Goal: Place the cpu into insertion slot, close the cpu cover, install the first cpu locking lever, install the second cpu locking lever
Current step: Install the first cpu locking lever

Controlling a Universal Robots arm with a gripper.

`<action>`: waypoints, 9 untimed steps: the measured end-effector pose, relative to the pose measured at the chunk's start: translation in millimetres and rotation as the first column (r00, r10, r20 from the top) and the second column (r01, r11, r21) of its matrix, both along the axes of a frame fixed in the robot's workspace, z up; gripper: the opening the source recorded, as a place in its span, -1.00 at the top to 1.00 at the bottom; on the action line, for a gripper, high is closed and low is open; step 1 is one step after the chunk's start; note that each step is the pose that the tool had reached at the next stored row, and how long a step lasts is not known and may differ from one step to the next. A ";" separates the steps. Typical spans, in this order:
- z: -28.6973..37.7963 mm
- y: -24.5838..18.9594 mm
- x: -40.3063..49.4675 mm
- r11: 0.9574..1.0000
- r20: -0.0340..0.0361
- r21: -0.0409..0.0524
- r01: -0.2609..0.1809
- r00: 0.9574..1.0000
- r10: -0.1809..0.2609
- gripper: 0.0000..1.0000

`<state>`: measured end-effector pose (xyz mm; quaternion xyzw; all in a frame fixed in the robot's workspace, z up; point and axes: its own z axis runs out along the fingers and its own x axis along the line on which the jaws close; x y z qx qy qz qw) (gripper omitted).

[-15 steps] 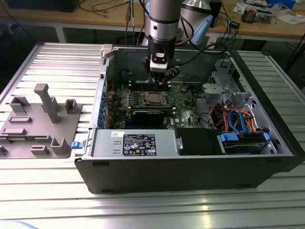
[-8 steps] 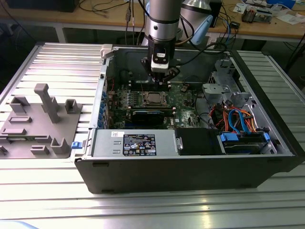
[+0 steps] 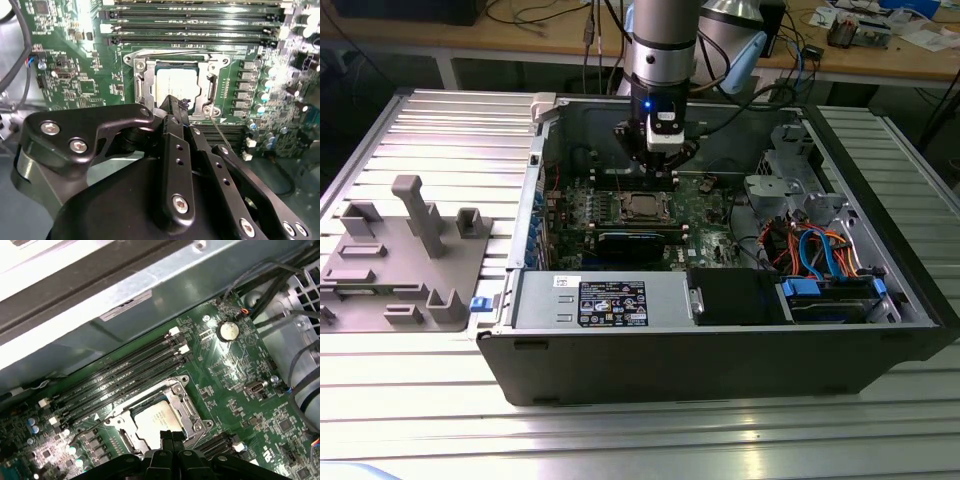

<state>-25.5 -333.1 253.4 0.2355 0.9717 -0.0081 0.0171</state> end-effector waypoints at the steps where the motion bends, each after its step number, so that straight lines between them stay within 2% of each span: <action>1: 0.0 0.0 0.0 1.000 0.000 0.000 -0.014 1.000 0.014 0.79; 4: 0.0 0.0 0.0 0.998 0.000 0.000 -0.070 0.998 0.070 0.79; 9: 0.0 0.0 0.0 0.996 0.000 0.000 -0.086 0.996 0.086 0.79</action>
